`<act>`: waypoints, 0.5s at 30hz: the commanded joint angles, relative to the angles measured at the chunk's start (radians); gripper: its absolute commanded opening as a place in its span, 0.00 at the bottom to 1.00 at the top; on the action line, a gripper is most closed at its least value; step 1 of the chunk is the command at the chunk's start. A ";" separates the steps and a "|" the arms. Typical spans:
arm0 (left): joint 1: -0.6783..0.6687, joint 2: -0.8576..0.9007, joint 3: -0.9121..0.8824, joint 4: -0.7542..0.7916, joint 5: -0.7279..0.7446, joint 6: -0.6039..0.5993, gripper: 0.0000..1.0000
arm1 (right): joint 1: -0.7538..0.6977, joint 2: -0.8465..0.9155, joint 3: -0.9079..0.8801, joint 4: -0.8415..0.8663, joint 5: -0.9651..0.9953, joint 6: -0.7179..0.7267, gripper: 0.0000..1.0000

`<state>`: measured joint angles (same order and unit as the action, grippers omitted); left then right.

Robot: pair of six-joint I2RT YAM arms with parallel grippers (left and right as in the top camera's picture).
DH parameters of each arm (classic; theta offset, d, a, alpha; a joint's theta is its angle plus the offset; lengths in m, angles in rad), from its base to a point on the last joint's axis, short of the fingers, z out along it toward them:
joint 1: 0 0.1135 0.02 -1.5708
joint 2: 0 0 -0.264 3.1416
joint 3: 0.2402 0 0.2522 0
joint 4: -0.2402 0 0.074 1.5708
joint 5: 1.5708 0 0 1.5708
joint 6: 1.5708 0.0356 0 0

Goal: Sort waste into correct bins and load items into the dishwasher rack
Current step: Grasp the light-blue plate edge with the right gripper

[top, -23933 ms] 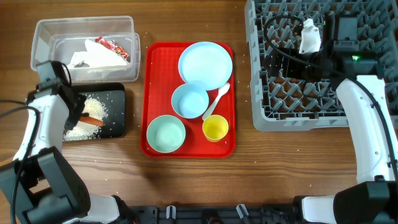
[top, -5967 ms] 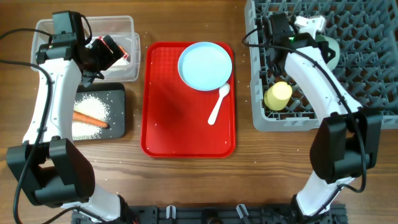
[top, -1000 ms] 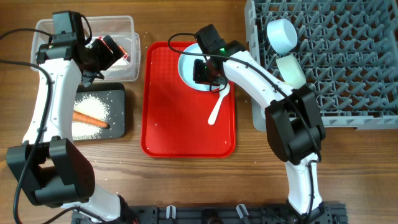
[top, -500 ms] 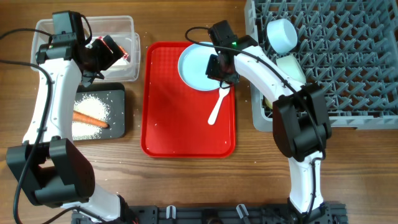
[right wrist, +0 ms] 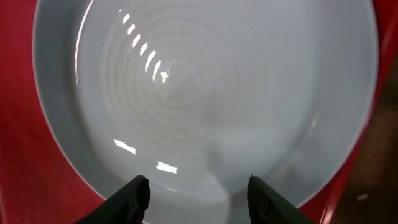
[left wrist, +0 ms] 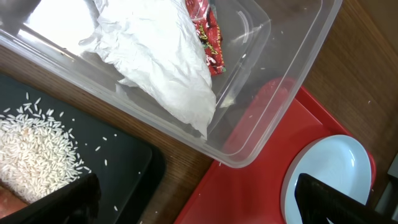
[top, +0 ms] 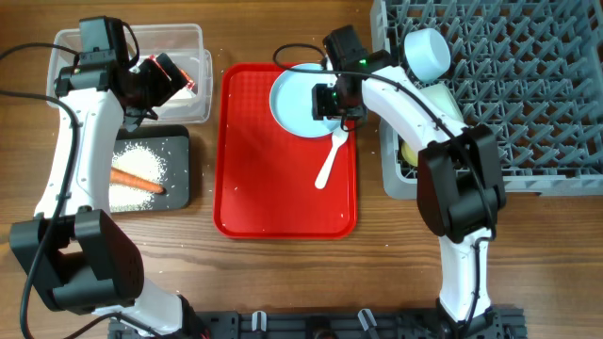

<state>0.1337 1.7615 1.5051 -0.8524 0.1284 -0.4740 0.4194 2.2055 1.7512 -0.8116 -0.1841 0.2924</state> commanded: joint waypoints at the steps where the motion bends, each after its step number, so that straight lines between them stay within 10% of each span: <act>1: 0.002 -0.013 0.014 0.000 0.008 -0.009 1.00 | 0.049 -0.021 0.025 -0.006 0.071 -0.237 0.54; 15: 0.002 -0.013 0.014 0.000 0.008 -0.009 1.00 | 0.099 -0.019 -0.013 -0.034 0.135 -0.545 0.49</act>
<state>0.1337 1.7611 1.5051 -0.8524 0.1284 -0.4740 0.5201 2.2055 1.7512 -0.8597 -0.0540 -0.1455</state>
